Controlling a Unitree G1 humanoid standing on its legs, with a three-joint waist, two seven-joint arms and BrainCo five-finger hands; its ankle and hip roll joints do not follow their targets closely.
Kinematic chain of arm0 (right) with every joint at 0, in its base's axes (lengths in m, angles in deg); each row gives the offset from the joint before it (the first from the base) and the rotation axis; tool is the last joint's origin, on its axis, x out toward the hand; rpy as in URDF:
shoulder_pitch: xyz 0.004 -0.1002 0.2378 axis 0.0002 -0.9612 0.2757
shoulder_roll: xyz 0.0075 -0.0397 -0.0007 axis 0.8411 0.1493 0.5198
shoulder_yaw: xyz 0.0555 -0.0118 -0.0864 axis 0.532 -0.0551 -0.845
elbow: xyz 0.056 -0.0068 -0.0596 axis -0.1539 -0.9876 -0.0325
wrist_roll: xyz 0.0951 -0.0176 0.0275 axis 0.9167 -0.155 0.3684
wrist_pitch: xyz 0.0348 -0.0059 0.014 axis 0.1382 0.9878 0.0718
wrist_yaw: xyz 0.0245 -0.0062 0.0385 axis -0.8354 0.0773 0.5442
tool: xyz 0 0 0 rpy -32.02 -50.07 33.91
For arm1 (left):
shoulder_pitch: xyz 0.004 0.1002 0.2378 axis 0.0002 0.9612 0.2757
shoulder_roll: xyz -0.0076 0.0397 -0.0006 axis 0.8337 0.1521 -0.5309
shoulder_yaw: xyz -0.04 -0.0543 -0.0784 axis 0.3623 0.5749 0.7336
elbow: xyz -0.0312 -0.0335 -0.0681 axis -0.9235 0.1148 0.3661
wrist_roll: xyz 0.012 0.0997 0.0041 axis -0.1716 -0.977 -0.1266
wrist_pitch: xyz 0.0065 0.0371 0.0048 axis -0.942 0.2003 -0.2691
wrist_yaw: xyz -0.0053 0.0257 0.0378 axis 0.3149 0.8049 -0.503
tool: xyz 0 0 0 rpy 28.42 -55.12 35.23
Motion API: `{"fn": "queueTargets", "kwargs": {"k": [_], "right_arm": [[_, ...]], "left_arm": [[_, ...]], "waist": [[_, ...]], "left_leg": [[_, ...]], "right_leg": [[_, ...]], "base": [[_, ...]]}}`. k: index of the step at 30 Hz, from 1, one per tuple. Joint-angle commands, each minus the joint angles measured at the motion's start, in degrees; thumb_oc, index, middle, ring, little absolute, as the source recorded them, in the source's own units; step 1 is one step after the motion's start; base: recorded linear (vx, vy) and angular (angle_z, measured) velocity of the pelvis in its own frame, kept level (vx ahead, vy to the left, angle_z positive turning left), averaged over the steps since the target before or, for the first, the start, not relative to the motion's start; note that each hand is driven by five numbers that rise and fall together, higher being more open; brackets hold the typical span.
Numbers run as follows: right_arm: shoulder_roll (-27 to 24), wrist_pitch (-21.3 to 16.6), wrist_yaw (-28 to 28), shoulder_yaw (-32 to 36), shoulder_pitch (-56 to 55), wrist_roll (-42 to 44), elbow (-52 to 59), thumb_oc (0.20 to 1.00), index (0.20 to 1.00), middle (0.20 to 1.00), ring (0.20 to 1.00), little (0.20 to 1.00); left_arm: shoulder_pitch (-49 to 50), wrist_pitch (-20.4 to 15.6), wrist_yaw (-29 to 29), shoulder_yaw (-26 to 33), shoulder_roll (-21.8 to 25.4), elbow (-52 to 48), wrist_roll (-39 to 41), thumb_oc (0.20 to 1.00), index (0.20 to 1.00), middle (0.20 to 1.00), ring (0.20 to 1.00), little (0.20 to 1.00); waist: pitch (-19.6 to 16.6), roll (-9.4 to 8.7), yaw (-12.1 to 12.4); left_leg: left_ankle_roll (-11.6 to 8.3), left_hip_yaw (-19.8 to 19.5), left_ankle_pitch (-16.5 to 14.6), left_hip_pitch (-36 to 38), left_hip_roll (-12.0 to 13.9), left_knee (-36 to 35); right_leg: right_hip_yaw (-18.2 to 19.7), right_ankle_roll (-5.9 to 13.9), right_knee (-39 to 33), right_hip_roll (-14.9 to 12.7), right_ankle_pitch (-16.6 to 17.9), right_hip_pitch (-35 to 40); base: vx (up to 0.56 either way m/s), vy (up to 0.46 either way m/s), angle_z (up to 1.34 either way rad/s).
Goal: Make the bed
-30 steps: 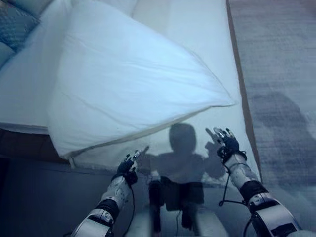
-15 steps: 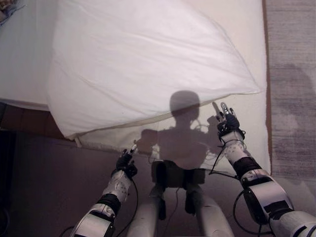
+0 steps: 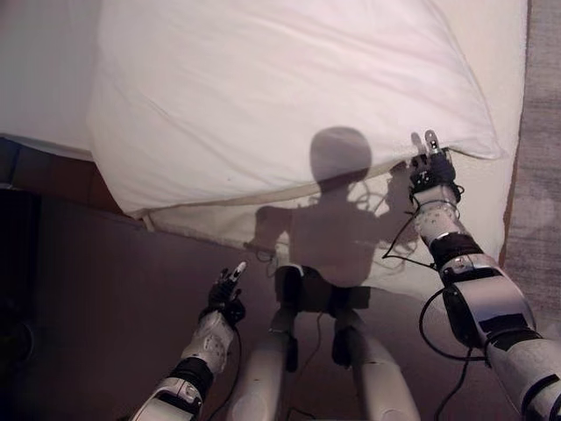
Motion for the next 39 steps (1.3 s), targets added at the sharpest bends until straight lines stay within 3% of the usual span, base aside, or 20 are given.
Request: {"fn": "queueTargets", "kwargs": {"k": [1, 12, 16, 17, 18, 19, 29, 35, 39], "right_arm": [[-3.7, -1.9, -1.1, -1.3, 5.4, 0.3, -1.5, 1.0, 1.0, 1.0, 1.0, 1.0], [-7.1, -2.6, -0.8, -2.3, 15.9, 3.9, -5.3, 1.0, 1.0, 1.0, 1.0, 1.0], [-8.3, -2.2, -0.7, -4.8, 19.1, 3.2, -6.1, 1.0, 1.0, 1.0, 1.0, 1.0], [-10.0, -0.3, -1.4, -7.1, 20.8, 0.1, -9.0, 0.451, 0.451, 0.451, 0.451, 0.451], [-10.1, -0.2, -1.3, -7.2, 21.1, 0.1, -9.3, 0.351, 0.351, 0.351, 0.351, 0.351], [-10.7, 1.6, -2.1, -9.0, 22.2, -2.8, -10.7, 0.2, 0.2, 0.2, 0.2, 0.2], [-11.7, 4.5, -3.4, -13.7, 25.2, -8.0, -12.1, 0.2, 0.2, 0.2, 0.2, 0.2], [-10.0, 1.4, -3.9, -12.5, 22.0, -5.6, -4.6, 0.2, 0.2, 0.2, 0.2, 0.2], [-6.8, -2.0, -4.5, -12.1, 18.8, -4.7, 5.0, 0.2, 0.2, 0.2, 0.2, 0.2]], "left_arm": [[-0.2, -2.0, 0.3, -2.6, 0.7, -3.1, -1.0, 1.0, 1.0, 1.0, 1.0, 1.0], [-1.0, -2.5, 1.2, -7.0, 1.5, -9.7, -0.9, 1.0, 1.0, 1.0, 1.0, 1.0], [-1.0, -2.6, 1.4, -8.3, 2.0, -11.6, -1.0, 1.0, 1.0, 1.0, 1.0, 1.0], [-0.9, -2.7, 1.4, -8.7, 2.2, -12.8, -0.9, 1.0, 1.0, 1.0, 1.0, 1.0], [-0.9, -2.7, 1.3, -8.7, 2.2, -12.9, -0.9, 1.0, 1.0, 1.0, 1.0, 1.0], [-0.8, -2.6, 1.3, -9.4, 2.3, -13.8, -0.8, 1.0, 1.0, 1.0, 1.0, 1.0], [1.2, -3.1, 1.3, -11.6, 3.6, -22.7, 1.2, 1.0, 1.0, 1.0, 1.0, 1.0], [2.1, -3.1, 2.6, -12.2, 4.9, -29.0, 4.1, 1.0, 1.0, 1.0, 1.0, 1.0], [1.4, -3.3, 3.3, -13.5, 5.8, -33.9, 7.4, 1.0, 1.0, 1.0, 1.0, 1.0]], "waist": [[0.5, -1.4, 1.2], [2.7, 1.33, 3.2], [3.3, 1.56, 3.8], [3.5, 1.51, 4.0], [3.5, 1.61, 3.9], [3.8, 1.58, 3.9], [4.1, 1.74, 3.6], [4.1, 0.93, 2.3], [4.1, -0.52, 0.5]], "left_leg": [[-2.39, -0.1, -1.6, -0.5, -2.2, 1.0], [-2.41, -2.4, -0.6, -5.7, -2.5, 1.6], [-2.15, -3.1, -0.2, -7.7, -2.5, 2.0], [-2.28, -3.3, 0.1, -8.3, -2.5, 1.9], [-2.28, -3.3, 0.1, -8.4, -2.5, 1.9], [-2.4, -3.5, 0.4, -8.6, -2.4, 1.7], [-2.95, -4.8, 1.2, -8.7, -2.9, 0.9], [-2.6, -5.1, 0.2, -7.8, -3.4, 2.0], [-2.14, -3.9, -1.1, -7.3, -3.8, 4.3]], "right_leg": [[6.1, 6.24, -1.2, -3.6, 5.9, -1.2], [4.3, 5.9, 3.5, -4.4, 4.0, -7.8], [4.1, 5.75, 5.1, -4.5, 3.5, -10.4], [3.7, 5.73, 5.4, -4.6, 3.3, -11.1], [3.7, 5.73, 5.5, -4.7, 3.3, -11.2], [3.5, 5.67, 5.8, -4.8, 3.2, -11.5], [2.0, 5.59, 6.6, -5.3, 2.6, -11.5], [1.7, 5.54, 8.4, -6.2, 1.8, -10.7], [2.8, 5.55, 8.8, -6.5, 2.0, -10.0]], "base": [[0.0, -0.024, 0.07], [0.0, -0.007, 0.06], [0.0, -0.009, 0.01], [-0.01, -0.032, -0.01], [-0.01, -0.041, 0.01], [0.0, 0.0, 0.0], [-0.01, -0.023, 0.04], [-0.02, 0.018, 0.07], [-0.03, 0.062, 0.1]]}}
